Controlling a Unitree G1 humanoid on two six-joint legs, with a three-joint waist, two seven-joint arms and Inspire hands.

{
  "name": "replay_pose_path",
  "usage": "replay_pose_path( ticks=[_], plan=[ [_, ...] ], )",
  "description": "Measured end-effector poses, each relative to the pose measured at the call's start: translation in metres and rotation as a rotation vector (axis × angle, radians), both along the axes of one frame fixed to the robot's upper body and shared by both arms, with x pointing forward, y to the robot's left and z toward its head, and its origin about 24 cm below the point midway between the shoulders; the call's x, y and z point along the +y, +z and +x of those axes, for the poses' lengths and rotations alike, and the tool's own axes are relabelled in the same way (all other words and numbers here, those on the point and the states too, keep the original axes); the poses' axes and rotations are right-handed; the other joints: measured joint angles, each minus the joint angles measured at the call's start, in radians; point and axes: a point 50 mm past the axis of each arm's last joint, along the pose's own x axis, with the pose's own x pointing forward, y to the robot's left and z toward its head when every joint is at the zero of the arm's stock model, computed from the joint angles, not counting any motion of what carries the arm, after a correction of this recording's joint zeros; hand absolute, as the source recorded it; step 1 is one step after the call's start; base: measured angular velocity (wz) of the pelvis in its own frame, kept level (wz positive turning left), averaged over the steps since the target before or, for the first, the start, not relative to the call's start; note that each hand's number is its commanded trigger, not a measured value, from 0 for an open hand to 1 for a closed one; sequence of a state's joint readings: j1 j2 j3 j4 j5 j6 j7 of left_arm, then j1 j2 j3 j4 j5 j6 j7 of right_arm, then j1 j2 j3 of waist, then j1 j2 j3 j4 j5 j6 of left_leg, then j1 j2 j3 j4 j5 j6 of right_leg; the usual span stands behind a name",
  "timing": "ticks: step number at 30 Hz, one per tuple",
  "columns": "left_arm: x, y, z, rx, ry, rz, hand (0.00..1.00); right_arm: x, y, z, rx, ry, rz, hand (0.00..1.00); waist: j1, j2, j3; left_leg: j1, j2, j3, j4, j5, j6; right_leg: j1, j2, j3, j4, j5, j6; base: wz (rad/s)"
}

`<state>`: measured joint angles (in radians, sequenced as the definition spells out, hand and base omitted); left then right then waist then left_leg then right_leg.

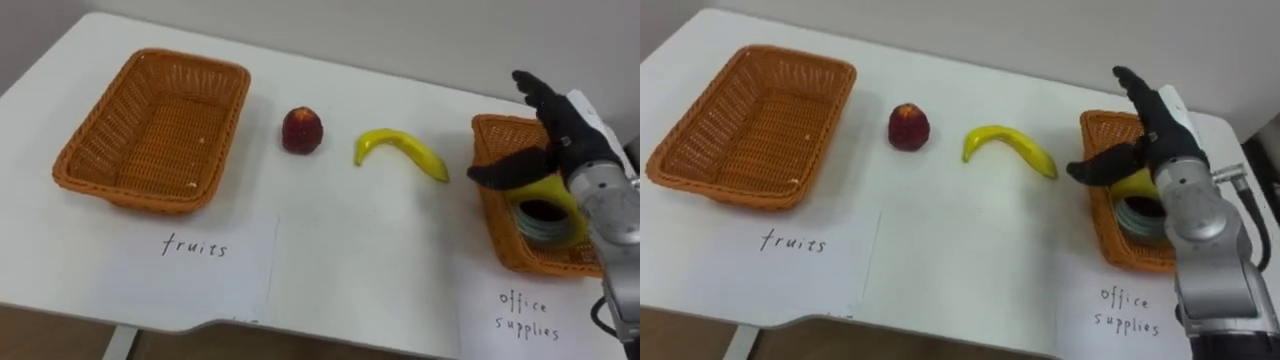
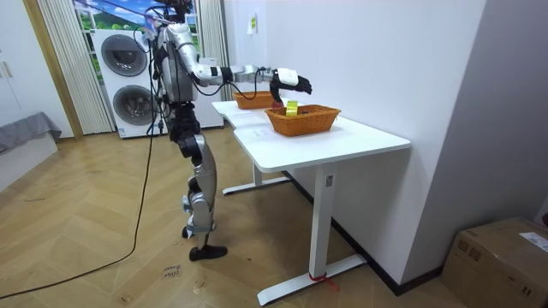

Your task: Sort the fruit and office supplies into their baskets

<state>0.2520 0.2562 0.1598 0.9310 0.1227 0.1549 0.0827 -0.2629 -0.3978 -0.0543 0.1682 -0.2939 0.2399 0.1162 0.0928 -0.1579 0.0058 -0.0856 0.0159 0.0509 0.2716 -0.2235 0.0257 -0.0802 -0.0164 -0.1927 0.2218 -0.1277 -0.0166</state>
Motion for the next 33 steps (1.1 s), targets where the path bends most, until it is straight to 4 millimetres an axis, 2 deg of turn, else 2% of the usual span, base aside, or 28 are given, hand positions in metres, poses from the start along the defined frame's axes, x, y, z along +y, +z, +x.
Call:
replay_pose_path(
  ticks=[2,8,11,15,19,33],
  plan=[
    [0.000,0.000,0.002,0.002,-0.008,0.001,0.00,0.001,-0.001,0.004,0.005,-0.003,-0.021,0.00,0.002,-0.001,0.0023,-0.017,0.002,0.000,0.002,0.002,-0.002,-0.017,0.002,-0.002,-0.001,0.005,-0.003,-0.02],
    [-0.001,-0.001,0.010,0.001,-0.026,0.015,0.00,0.008,0.006,0.010,-0.009,0.043,-0.079,0.00,0.028,-0.007,0.0014,-0.061,0.007,-0.001,0.012,0.004,-0.006,-0.058,0.005,-0.007,0.000,0.009,-0.008,-0.01],
    [-0.002,-0.002,0.012,0.010,-0.046,0.022,0.00,0.011,0.006,0.017,0.001,0.062,-0.106,0.00,0.038,-0.014,0.0064,-0.069,0.008,0.000,0.012,0.004,-0.006,-0.065,0.005,-0.009,0.000,0.010,-0.009,0.00],
    [-0.003,-0.002,0.013,0.012,-0.052,0.033,0.00,0.013,0.005,0.019,0.011,0.083,-0.131,0.00,0.054,-0.028,0.0065,-0.083,0.008,-0.007,0.014,0.004,-0.007,-0.074,0.005,-0.017,-0.001,0.010,-0.009,0.07],
    [-0.003,-0.002,0.015,0.013,-0.062,0.048,0.00,0.015,0.008,0.021,-0.011,0.081,-0.134,0.00,0.056,-0.029,0.0071,-0.094,0.006,-0.024,0.020,0.004,-0.007,-0.074,0.002,-0.037,-0.001,0.010,-0.009,0.12],
    [-0.005,-0.004,0.012,0.019,-0.045,0.031,0.00,0.017,0.011,0.024,-0.043,0.072,-0.175,0.00,0.074,-0.034,0.0043,-0.097,0.005,-0.030,0.021,0.005,-0.008,-0.075,0.001,-0.045,-0.001,0.010,-0.009,0.01]
  ],
)
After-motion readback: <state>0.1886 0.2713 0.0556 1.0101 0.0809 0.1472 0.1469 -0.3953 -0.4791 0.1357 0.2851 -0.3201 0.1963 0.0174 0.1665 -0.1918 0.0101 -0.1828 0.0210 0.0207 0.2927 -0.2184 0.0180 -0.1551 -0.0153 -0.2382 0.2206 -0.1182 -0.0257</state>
